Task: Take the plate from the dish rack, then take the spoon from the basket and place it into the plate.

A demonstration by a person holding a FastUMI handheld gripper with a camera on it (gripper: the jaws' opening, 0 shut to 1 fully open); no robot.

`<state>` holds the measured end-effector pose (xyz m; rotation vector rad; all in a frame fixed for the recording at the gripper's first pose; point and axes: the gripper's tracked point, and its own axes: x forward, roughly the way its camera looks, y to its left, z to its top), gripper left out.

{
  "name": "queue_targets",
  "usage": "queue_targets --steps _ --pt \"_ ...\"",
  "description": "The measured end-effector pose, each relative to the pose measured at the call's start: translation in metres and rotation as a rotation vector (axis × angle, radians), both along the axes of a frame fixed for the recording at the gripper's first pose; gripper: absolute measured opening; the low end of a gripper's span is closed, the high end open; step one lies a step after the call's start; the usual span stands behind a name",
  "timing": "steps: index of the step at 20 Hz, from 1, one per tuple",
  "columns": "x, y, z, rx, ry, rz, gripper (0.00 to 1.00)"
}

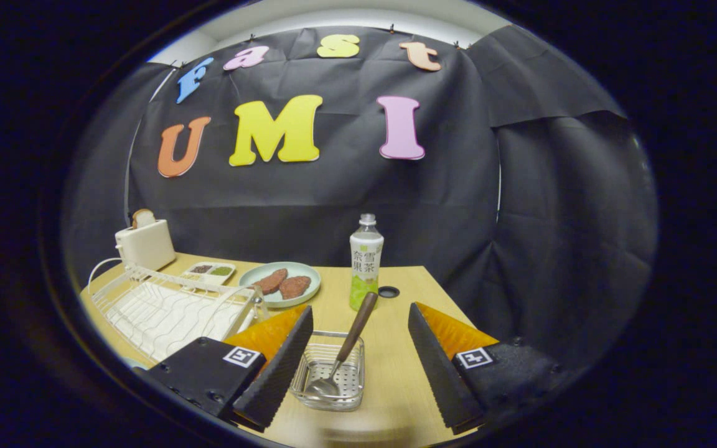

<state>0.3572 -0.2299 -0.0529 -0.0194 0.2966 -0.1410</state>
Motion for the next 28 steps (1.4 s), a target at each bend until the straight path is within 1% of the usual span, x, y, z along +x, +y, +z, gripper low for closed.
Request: queue_targets --steps 2,6,8,10,11,12,14,15,16,19,20,21,22,23,24,25,28 --pt "0.014 -0.003 -0.013 0.006 0.052 0.004 0.99" --pt "0.036 -0.01 -0.034 0.065 0.12 -0.009 0.96" --pt "0.041 -0.011 -0.032 0.045 0.112 -0.021 0.93" --pt "0.045 -0.006 -0.035 0.033 0.145 -0.02 0.89" --pt "0.045 -0.005 -0.034 0.046 0.148 -0.026 0.84" --pt "0.045 -0.004 -0.034 0.066 0.159 -0.025 0.83" --pt "0.045 -0.003 -0.035 0.101 0.168 -0.025 0.74" --pt "0.047 -0.001 -0.036 0.107 0.169 -0.02 0.68" --pt "0.049 0.001 -0.036 0.102 0.171 -0.017 0.66" --pt "0.049 0.003 -0.034 0.081 0.176 -0.018 0.35" --pt "0.049 0.005 -0.032 0.093 0.173 -0.007 0.27" --pt "0.048 0.01 -0.028 0.114 0.158 0.007 0.23" --pt "0.044 0.012 -0.022 0.131 0.14 0.013 0.22" --pt "0.04 0.011 -0.017 0.131 0.124 0.011 0.17" --pt "0.037 0.011 -0.012 0.127 0.11 0.016 0.14" --pt "0.032 0.017 -0.005 0.134 0.09 0.037 0.11" --pt "0.015 0.023 0.012 0.143 0.06 0.053 0.09"
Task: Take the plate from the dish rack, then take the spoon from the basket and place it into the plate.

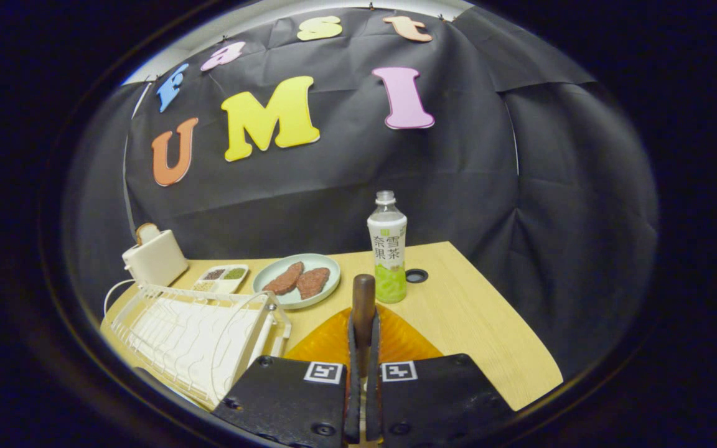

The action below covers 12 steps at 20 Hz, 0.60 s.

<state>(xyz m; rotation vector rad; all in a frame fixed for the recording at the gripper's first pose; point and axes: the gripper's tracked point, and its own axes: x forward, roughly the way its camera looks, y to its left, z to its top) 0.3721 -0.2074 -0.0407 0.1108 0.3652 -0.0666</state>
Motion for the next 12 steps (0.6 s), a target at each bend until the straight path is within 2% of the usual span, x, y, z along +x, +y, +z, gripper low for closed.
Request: queue_targets --steps 6,12 --pt "-0.044 0.018 0.056 -0.056 -0.134 -0.007 0.09" --pt "-0.111 0.049 0.099 -0.117 -0.218 -0.002 0.09"
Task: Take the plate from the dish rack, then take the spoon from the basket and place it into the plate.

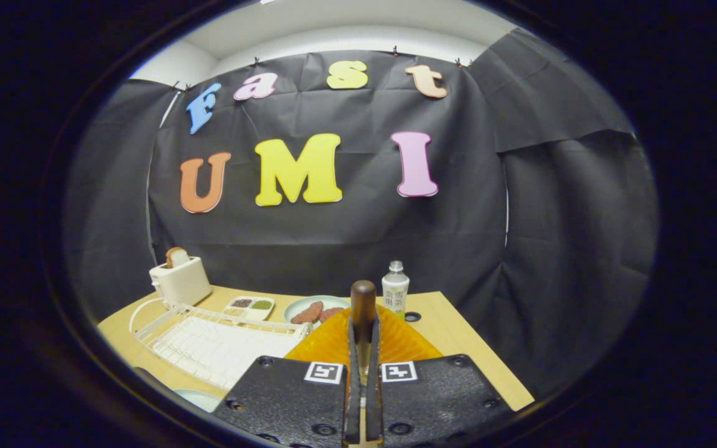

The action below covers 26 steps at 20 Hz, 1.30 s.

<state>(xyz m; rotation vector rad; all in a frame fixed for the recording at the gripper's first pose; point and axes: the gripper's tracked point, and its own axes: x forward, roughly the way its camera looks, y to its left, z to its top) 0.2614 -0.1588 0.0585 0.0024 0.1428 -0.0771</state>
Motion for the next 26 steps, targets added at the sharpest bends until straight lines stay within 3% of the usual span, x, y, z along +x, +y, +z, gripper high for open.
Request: queue_targets --steps 7,15,20,26 --pt "-0.071 0.061 -0.001 -0.043 -0.048 0.018 0.09" --pt "-0.146 0.152 -0.065 -0.008 -0.003 0.091 0.09" --pt "-0.163 0.199 -0.111 0.017 0.069 0.142 0.09" --pt "-0.154 0.211 -0.141 -0.002 0.123 0.125 0.09"
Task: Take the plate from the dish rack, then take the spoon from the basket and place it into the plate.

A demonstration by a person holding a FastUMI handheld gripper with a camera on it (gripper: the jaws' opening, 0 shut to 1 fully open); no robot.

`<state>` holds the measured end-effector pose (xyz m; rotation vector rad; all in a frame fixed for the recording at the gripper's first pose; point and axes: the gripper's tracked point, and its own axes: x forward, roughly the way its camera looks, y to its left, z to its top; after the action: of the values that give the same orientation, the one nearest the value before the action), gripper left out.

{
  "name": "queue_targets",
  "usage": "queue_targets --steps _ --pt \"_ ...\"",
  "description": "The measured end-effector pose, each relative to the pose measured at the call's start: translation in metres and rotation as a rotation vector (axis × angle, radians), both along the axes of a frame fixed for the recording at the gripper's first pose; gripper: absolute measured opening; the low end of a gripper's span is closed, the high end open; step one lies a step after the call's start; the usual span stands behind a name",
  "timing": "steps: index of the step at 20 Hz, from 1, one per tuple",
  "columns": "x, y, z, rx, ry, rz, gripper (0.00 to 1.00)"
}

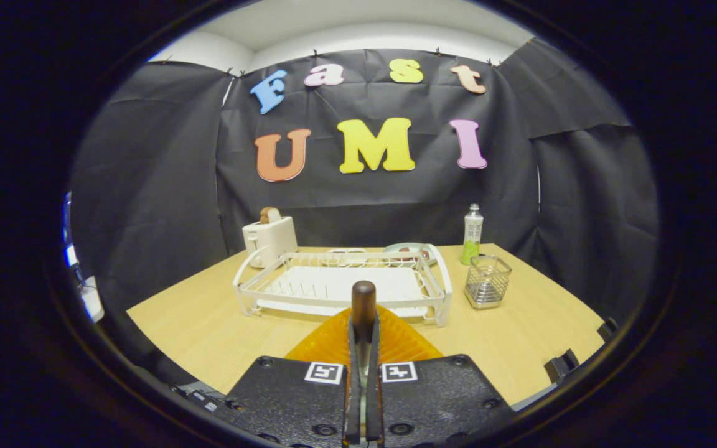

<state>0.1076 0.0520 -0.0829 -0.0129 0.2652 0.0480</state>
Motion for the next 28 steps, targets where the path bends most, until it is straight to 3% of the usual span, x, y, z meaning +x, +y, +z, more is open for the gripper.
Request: queue_targets --steps 4,10,15,24,28 --pt "0.003 -0.008 -0.006 0.042 0.011 -0.022 0.1" --pt "0.002 -0.026 -0.005 0.009 0.022 -0.053 0.24" --pt "-0.003 -0.04 0.005 -0.01 -0.006 -0.082 1.0" --pt "-0.025 -0.048 0.02 -0.026 -0.051 -0.111 1.0" --pt "-0.038 -0.045 0.036 0.026 -0.092 -0.082 1.0"
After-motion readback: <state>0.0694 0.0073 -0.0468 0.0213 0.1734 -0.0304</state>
